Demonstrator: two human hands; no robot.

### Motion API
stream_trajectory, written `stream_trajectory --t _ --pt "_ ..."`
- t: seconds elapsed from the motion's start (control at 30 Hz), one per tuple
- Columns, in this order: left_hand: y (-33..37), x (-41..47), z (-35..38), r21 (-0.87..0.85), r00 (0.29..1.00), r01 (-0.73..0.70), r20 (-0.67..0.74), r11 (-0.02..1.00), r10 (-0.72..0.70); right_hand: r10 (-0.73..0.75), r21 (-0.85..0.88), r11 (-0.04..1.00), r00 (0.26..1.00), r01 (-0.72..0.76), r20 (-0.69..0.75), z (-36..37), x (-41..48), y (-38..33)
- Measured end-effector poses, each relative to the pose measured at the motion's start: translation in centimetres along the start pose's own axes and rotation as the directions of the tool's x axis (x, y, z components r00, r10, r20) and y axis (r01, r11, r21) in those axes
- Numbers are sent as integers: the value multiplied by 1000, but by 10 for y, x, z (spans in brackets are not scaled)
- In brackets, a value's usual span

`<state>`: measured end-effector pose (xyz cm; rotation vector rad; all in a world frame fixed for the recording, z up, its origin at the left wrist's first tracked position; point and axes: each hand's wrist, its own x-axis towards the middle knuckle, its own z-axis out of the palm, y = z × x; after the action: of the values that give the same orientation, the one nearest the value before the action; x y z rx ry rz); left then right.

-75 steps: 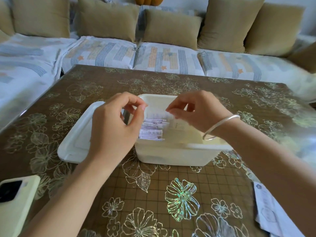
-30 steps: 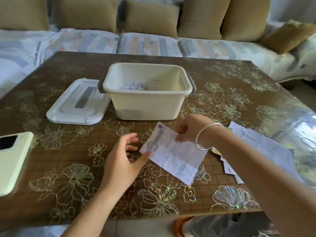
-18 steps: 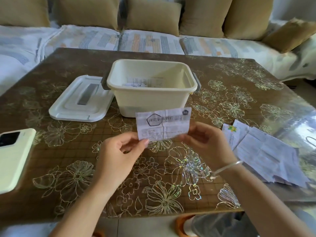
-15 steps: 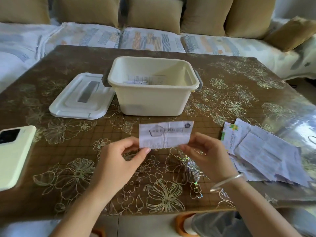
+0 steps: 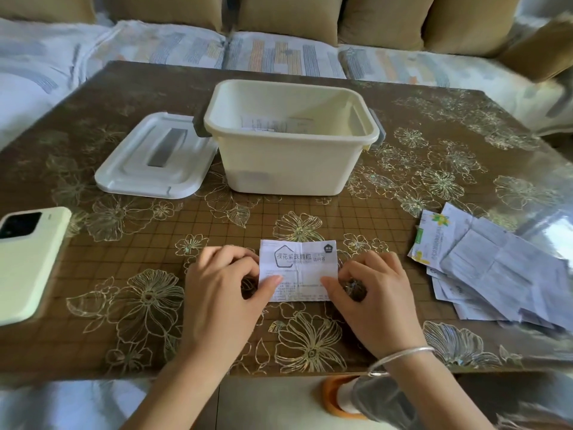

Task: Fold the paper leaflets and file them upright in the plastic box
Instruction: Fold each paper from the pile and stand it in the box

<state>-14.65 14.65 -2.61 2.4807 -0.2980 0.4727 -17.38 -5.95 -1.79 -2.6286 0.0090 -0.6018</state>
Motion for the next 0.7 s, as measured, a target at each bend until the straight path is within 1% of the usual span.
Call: stream_trajectory --t 0.17,0.27,0.37,0.4,0.47,0.53,0.57,0.7 --pt "5 -2 0 91 1000 -9 1 996 9 39 -73 997 998 -35 53 -1 0 -5" --pt "10 -2 -2 124 1000 15 4 992 -16 78 -105 992 995 -71 65 -3 1 -13" --pt "14 -3 -2 112 999 42 4 993 -43 180 -109 980 976 -167 123 -7 5 -25" --pt "15 -3 -3 115 1000 23 6 993 -24 225 -122 971 962 -207 155 -9 6 -29" --pt "17 -2 -2 139 998 -59 27 988 56 293 -149 952 937 -267 193 -10 7 -34" --pt "16 -1 1 146 990 -139 53 979 132 338 -122 940 921 -319 194 -10 9 -37" --pt "15 0 3 133 986 -157 69 979 149 355 -90 935 914 -344 195 -10 11 -38" --pt "9 6 5 76 983 -133 133 988 122 411 92 892 877 -443 247 -12 15 -32"
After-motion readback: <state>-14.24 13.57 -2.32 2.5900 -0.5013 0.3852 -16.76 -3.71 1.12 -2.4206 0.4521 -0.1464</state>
